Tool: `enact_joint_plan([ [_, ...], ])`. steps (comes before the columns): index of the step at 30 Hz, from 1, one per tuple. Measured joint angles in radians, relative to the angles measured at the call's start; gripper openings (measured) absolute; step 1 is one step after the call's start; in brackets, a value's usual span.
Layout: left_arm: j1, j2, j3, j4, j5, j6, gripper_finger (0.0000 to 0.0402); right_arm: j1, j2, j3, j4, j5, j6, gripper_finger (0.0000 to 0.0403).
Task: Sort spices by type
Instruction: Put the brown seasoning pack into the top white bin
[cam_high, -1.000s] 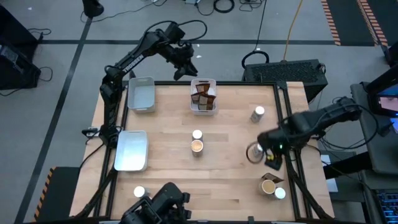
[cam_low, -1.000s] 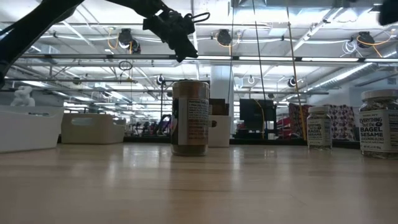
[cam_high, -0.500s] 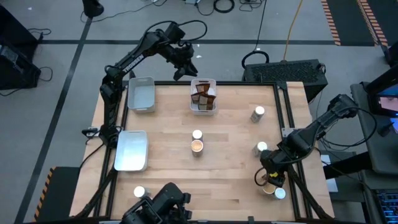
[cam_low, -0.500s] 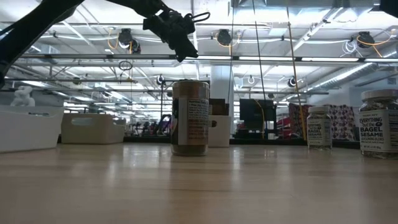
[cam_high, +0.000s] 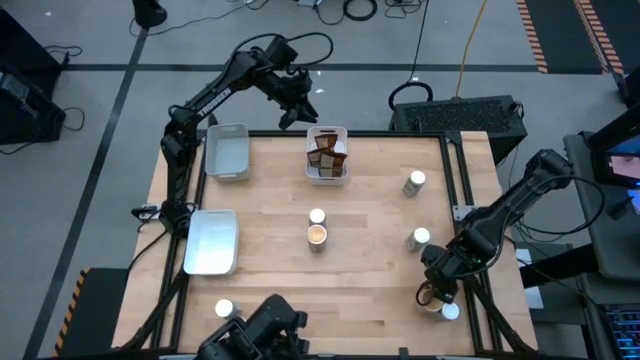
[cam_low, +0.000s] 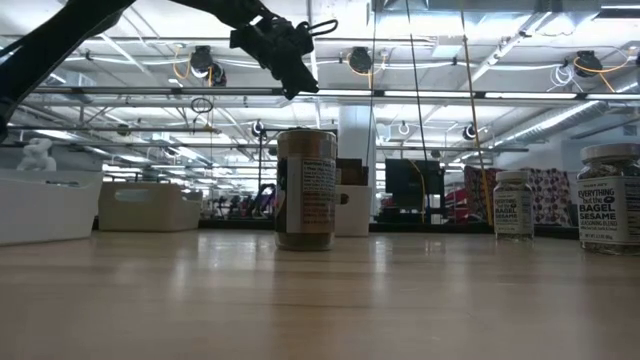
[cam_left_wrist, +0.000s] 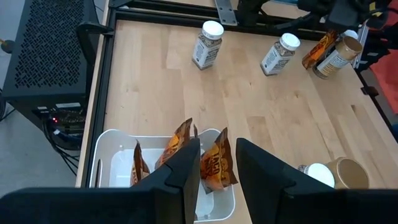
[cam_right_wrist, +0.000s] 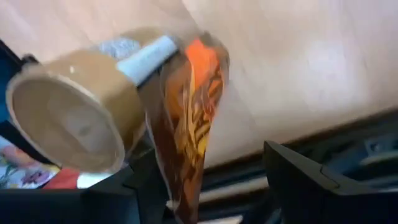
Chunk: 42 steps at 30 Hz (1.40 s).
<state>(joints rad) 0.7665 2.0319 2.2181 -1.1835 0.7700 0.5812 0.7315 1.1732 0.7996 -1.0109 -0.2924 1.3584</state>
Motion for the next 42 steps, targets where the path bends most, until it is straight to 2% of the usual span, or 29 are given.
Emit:
enact_joint_plan([
  [7,-0.013,0.0,0.0,-0.002,0.0,0.0,0.0108,0.003,0.0,-0.049,0.089,0.031,0.018,0.0225],
  [13,-0.016,0.0,0.0,-0.003,0.0,-0.003,0.0109,0.017,0.0,-0.103,0.155,0.032,0.058,0.0195],
  [18,-0.016,0.0,0.0,-0.003,0.0,-0.003,0.0109,0.017,0.0,-0.114,0.154,0.035,0.07,0.0138],
  [26,-0.016,0.001,0.0,-0.001,0.0,-0.009,0.0109,0.017,0.0,-0.111,0.174,0.052,0.068,0.0013],
  [34,-0.024,0.001,0.0,0.016,0.014,-0.026,0.0109,0.016,-0.057,-0.055,0.154,0.053,0.047,0.0003],
  [42,-0.109,0.001,0.0,0.116,0.198,-0.03,0.0109,-0.048,-0.142,0.082,-0.067,0.065,0.042,0.0001],
])
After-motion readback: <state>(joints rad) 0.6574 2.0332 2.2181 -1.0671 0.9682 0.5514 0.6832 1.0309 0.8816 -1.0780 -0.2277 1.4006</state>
